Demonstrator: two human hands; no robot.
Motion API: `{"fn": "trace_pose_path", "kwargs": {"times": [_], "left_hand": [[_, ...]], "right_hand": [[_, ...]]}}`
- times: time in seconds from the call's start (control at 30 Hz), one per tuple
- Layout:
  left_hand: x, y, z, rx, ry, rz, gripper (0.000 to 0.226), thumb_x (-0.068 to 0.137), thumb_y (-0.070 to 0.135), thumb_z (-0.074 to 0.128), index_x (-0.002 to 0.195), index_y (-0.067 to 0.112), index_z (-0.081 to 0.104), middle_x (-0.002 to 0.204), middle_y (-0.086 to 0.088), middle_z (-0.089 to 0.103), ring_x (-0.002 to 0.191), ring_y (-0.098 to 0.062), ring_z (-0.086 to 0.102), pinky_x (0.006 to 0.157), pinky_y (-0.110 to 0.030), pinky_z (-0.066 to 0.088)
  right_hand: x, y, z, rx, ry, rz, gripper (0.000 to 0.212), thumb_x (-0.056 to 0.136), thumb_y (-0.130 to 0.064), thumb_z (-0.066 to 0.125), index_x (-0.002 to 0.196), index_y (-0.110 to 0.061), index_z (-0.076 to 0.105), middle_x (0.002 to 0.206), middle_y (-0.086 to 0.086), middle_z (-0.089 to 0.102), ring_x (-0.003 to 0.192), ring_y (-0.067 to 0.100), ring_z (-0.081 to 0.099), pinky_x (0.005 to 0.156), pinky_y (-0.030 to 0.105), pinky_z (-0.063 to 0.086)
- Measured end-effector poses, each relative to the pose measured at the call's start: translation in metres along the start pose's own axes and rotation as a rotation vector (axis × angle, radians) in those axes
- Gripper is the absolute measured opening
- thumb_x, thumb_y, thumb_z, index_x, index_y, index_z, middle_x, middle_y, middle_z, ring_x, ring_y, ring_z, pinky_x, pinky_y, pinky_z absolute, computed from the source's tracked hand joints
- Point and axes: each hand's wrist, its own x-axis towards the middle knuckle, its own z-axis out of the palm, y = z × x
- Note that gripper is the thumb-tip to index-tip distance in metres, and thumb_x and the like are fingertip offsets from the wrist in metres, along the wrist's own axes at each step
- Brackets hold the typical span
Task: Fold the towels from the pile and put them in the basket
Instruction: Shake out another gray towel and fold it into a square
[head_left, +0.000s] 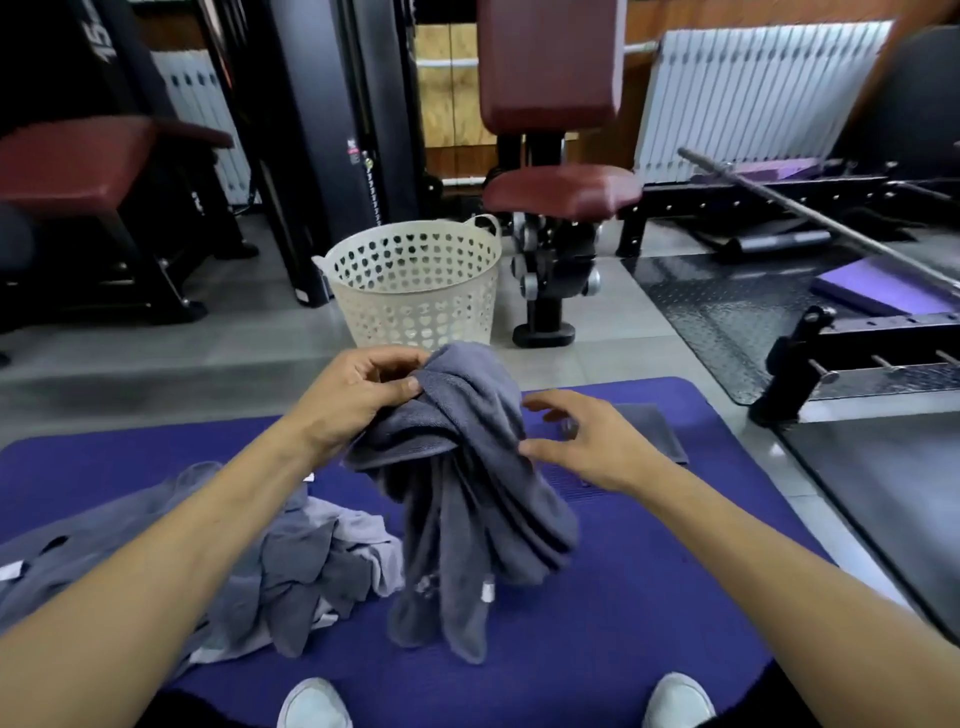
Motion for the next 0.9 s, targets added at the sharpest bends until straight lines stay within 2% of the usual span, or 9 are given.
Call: {"fn": "trace_pose_path", "kwargs": {"times": [0.07,0.1,0.2,0.33,0.43,0.53,0.6,0.7,0.9], "left_hand": [[0.006,0.005,0.014,-0.062,-0.015,0.021,0.039,0.089,-0.014,0.054,0.096,0.019,0.075,0.091,0.003,0.075,0.085,-0.008,0.067,0.079,-0.019,0.054],[0.008,0.004,0.022,-0.095,-0.021,0.019,0.039,0.089,-0.014,0.053,0.096,0.017,0.075,0.090,0.003,0.075,0.084,-0.008,0.067,0.078,-0.019,0.054],[0.014,-0.012,0.040,-0.130,-0.008,-0.057,0.033,0.091,-0.013,0.052,0.096,0.014,0.071,0.086,0.006,0.075,0.081,-0.006,0.067,0.073,-0.017,0.052],[0.026,-0.042,0.049,0.335,-0.082,-0.142,0.034,0.087,-0.011,0.062,0.091,0.023,0.068,0.088,-0.004,0.068,0.086,-0.014,0.059,0.074,-0.015,0.047],[0.022,-0.043,0.061,0.476,-0.244,-0.176,0.035,0.084,0.002,0.074,0.111,0.022,0.066,0.105,-0.005,0.066,0.098,-0.017,0.061,0.078,-0.010,0.047],[0.015,-0.031,0.092,0.448,-0.377,-0.102,0.052,0.081,0.023,0.080,0.129,0.030,0.061,0.121,0.011,0.063,0.109,0.000,0.060,0.087,-0.007,0.046],[0.014,-0.029,0.112,0.446,-0.450,-0.046,0.040,0.086,0.027,0.076,0.124,0.030,0.065,0.116,0.016,0.067,0.104,0.004,0.061,0.089,-0.012,0.047],[0.017,-0.033,0.120,0.429,-0.397,0.018,0.011,0.095,0.022,0.064,0.098,0.018,0.075,0.094,-0.005,0.072,0.085,-0.008,0.062,0.084,-0.039,0.051],[0.012,-0.020,0.106,0.032,-0.241,-0.068,0.017,0.100,0.005,0.052,0.090,0.005,0.066,0.088,-0.005,0.068,0.088,-0.010,0.066,0.077,-0.030,0.058]], "right_hand": [[-0.004,0.005,-0.013,-0.013,0.084,0.015,0.005,0.090,-0.027,0.070,0.088,-0.023,0.066,0.086,-0.013,0.066,0.082,0.004,0.058,0.076,0.026,0.044],[-0.006,0.010,-0.018,-0.004,0.120,0.033,0.012,0.092,-0.023,0.067,0.081,-0.019,0.063,0.078,-0.007,0.065,0.074,0.009,0.056,0.071,0.029,0.045],[-0.019,0.022,-0.035,0.055,0.161,0.101,0.012,0.096,-0.017,0.059,0.084,-0.017,0.058,0.076,0.006,0.066,0.067,0.013,0.051,0.064,0.030,0.041],[-0.030,0.023,-0.055,0.199,0.197,0.090,0.021,0.097,-0.010,0.058,0.081,-0.024,0.060,0.062,-0.013,0.062,0.054,-0.003,0.051,0.054,0.013,0.038],[-0.034,0.016,-0.055,0.175,0.098,0.059,0.016,0.096,-0.009,0.059,0.085,-0.019,0.066,0.066,-0.011,0.062,0.056,0.001,0.052,0.055,0.016,0.041],[-0.036,0.012,-0.047,0.160,-0.011,0.045,0.011,0.095,-0.011,0.062,0.088,-0.014,0.069,0.070,-0.008,0.065,0.059,-0.001,0.053,0.057,0.014,0.041],[-0.036,0.010,-0.046,0.180,0.014,0.032,0.011,0.095,-0.010,0.062,0.088,-0.014,0.070,0.073,-0.006,0.066,0.062,-0.001,0.055,0.061,0.013,0.042],[-0.036,0.012,-0.049,0.241,0.094,0.029,0.012,0.095,-0.010,0.062,0.087,-0.016,0.069,0.072,-0.004,0.063,0.062,0.002,0.054,0.060,0.015,0.043],[-0.044,0.029,-0.034,0.380,-0.011,0.133,0.007,0.093,-0.022,0.067,0.088,-0.017,0.070,0.069,-0.004,0.062,0.066,0.008,0.052,0.066,0.024,0.042]]}}
